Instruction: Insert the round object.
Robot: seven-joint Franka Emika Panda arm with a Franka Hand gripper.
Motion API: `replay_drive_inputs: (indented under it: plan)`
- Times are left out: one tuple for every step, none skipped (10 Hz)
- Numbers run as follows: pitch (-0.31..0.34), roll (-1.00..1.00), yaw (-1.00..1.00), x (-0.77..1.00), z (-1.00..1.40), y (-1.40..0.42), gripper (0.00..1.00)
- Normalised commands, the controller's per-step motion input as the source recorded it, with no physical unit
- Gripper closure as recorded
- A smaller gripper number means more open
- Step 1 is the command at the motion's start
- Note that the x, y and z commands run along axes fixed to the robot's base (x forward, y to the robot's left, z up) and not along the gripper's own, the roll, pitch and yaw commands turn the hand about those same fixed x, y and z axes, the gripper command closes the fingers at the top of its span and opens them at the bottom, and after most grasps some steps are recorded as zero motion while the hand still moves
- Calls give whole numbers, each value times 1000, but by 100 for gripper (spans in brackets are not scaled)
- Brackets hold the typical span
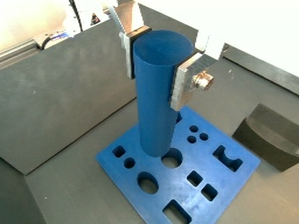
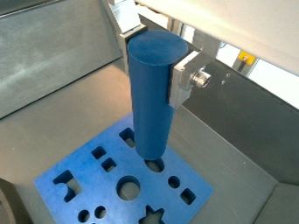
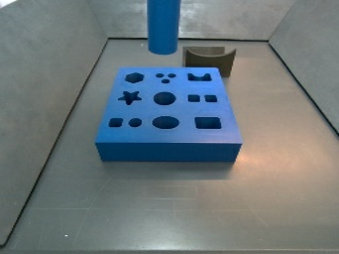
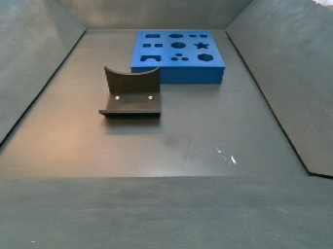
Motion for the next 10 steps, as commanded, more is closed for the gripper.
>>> replay_drive_inputs:
  plan:
    - [-39,-89,0,0,-140,23,100]
    - [0,19,0,83,-723,14,100]
    - [0,90,0,37,-1000,100,100]
    - [-30,117,0,0,-1000,129,100]
    - [-43,144,0,-29,-1000,209,100]
    - [-86,209,86,-211,-937,283,100]
    - [-86,263,0,-169,-823,283,100]
    - [-73,150,-29,0,-734,200,100]
    - [0,0,-71,0,-474,231,100]
    - [0,-4,-40,0,-243,200,100]
